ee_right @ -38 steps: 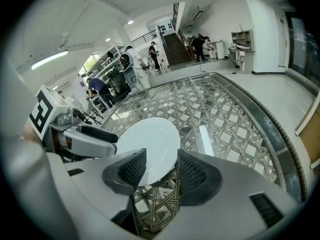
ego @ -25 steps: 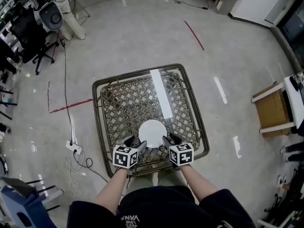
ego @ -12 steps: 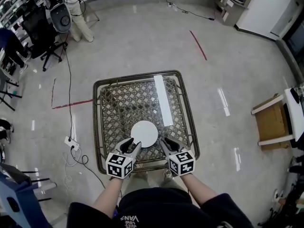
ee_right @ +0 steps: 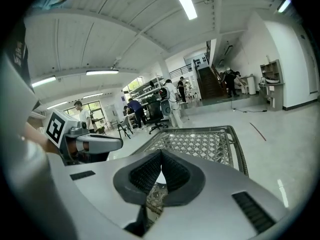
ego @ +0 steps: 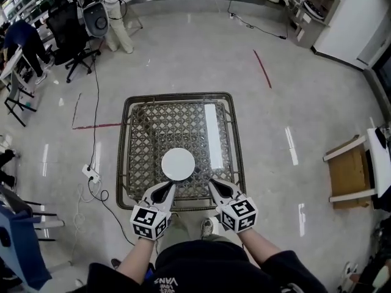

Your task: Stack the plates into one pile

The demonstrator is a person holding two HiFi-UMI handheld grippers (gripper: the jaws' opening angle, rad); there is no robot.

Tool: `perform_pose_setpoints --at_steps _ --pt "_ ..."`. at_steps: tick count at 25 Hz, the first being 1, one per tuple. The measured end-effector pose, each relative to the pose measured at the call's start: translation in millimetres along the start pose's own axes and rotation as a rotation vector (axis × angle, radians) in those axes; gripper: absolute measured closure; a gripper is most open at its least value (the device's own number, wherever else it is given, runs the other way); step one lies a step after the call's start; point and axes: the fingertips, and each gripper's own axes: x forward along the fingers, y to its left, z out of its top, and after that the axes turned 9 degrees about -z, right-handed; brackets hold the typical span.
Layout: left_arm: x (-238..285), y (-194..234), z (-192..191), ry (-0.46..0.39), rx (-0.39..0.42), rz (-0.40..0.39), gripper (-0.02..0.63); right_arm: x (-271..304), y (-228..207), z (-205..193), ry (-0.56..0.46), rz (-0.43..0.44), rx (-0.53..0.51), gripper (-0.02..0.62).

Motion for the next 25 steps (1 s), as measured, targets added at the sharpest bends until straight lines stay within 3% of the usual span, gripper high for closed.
perform_pose_setpoints --at_steps 10,25 --pt "-23 -57 16 -0.094 0.055 0.029 0.586 -52 15 17 -0.078 0.121 -0.052 0.592" --pt "-43 -87 20 -0.144 0.091 0.089 0.586 -80 28 26 -0.128 0.194 -0.106 0.594"
